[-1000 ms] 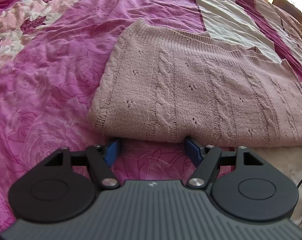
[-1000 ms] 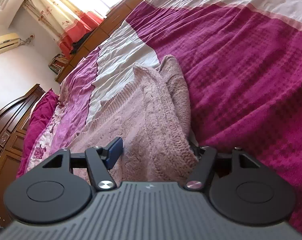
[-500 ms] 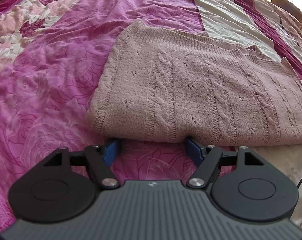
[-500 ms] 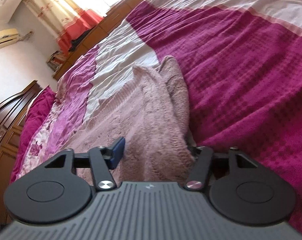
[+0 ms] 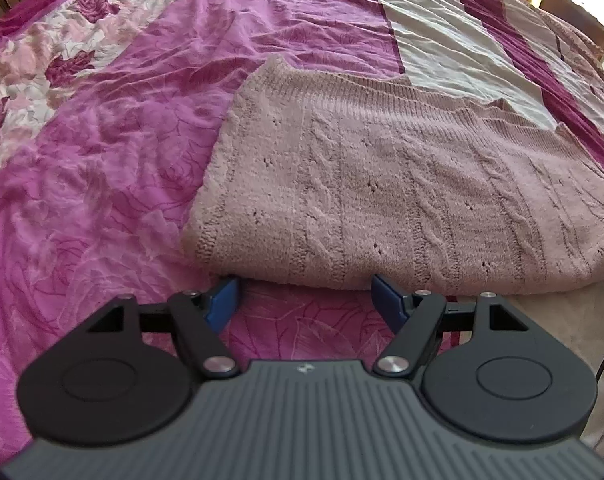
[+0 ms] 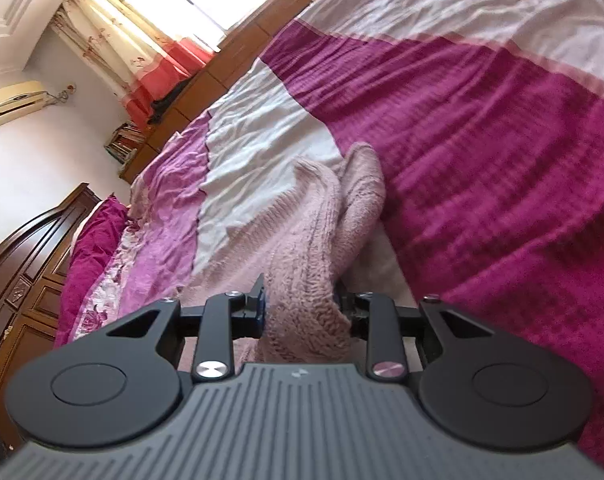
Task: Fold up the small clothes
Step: 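Grasp the cardigan edge with the right tool and lift it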
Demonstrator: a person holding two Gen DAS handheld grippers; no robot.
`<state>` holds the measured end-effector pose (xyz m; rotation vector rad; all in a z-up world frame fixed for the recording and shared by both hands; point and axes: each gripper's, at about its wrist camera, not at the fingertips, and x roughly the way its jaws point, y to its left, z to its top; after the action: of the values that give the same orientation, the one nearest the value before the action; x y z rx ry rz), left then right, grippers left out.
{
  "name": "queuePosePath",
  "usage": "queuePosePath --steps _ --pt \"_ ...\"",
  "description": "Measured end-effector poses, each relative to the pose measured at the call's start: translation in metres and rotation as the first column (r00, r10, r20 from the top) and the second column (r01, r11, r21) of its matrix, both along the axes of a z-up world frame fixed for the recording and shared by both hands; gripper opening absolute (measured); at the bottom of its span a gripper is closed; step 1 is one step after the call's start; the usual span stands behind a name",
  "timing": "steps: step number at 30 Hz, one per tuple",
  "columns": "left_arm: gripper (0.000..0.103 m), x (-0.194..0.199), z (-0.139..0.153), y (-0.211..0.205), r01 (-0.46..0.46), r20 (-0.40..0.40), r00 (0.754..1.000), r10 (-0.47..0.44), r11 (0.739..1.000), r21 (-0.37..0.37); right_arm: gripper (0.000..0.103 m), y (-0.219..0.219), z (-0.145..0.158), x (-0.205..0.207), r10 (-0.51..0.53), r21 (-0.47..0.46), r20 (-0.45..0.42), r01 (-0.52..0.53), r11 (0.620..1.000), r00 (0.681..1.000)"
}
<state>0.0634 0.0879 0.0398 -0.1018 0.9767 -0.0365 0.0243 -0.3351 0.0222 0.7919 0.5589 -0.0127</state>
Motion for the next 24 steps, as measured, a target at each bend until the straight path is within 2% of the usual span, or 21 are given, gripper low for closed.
queuePosePath --steps 4,12,16,24 --pt "0.073 0.004 0.009 0.006 0.001 0.005 1.000 -0.001 1.000 0.011 0.032 0.004 0.013 0.003 0.022 -0.030 0.012 -0.022 0.999 1.000" --pt "0.073 0.007 0.036 0.023 0.003 0.070 0.998 -0.007 0.999 0.050 0.031 0.028 0.049 0.012 0.079 -0.121 0.067 -0.070 0.990 0.995" --pt "0.073 0.009 0.047 0.035 -0.009 0.097 0.995 0.004 0.999 0.054 0.030 0.050 0.072 0.018 0.132 -0.187 0.106 -0.111 0.976 0.985" --pt "0.073 0.009 0.059 0.058 -0.045 0.128 0.991 0.040 0.998 0.039 0.029 0.111 0.107 0.034 0.230 -0.253 0.170 -0.184 0.950 0.958"
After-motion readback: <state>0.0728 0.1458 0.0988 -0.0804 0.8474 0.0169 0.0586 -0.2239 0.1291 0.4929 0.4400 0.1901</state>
